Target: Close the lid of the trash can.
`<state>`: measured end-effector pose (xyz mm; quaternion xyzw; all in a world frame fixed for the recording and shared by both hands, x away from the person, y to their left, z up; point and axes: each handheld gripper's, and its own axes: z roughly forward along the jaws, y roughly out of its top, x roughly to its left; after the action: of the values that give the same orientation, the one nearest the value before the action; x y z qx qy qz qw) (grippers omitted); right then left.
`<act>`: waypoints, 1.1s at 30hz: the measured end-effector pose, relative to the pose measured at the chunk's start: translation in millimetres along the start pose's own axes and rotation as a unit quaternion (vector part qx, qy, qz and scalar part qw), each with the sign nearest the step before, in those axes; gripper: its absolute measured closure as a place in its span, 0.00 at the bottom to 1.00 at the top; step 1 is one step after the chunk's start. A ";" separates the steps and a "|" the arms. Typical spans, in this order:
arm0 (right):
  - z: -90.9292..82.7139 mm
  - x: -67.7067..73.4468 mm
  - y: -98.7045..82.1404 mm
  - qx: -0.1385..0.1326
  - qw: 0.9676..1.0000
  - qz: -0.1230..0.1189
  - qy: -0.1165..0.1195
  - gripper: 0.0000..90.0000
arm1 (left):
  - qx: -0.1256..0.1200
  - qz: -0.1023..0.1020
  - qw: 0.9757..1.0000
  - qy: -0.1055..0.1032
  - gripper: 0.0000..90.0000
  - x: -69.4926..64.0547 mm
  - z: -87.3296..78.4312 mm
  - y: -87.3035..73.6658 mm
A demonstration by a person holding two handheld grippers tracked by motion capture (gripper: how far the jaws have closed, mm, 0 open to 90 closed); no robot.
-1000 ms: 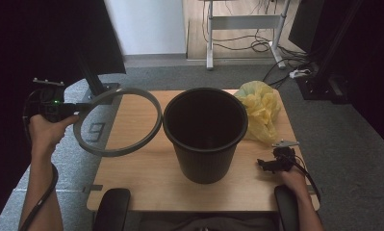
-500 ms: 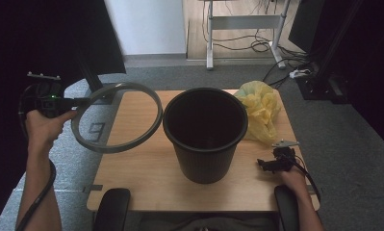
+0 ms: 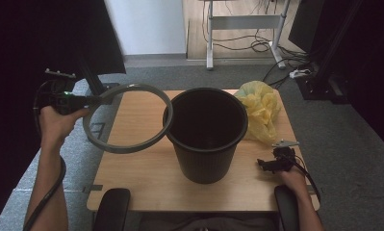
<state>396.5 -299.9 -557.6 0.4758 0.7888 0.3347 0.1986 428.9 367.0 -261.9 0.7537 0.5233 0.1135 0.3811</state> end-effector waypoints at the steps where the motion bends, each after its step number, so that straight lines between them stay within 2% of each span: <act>1: 0.0 0.0 0.0 0.000 1.000 0.000 0.000 0.00 | 0.000 0.002 1.000 -0.001 0.87 -1.7 2.4 1.0; 33: -0.6 1.3 -0.6 0.000 1.000 -0.007 0.007 0.00 | 0.016 0.046 0.998 -0.029 0.87 -50.7 48.7 27.7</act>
<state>395.1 -299.2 -557.6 0.4684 0.7933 0.3362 0.1955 454.5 295.9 -264.4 0.7861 0.4784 0.1008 0.3781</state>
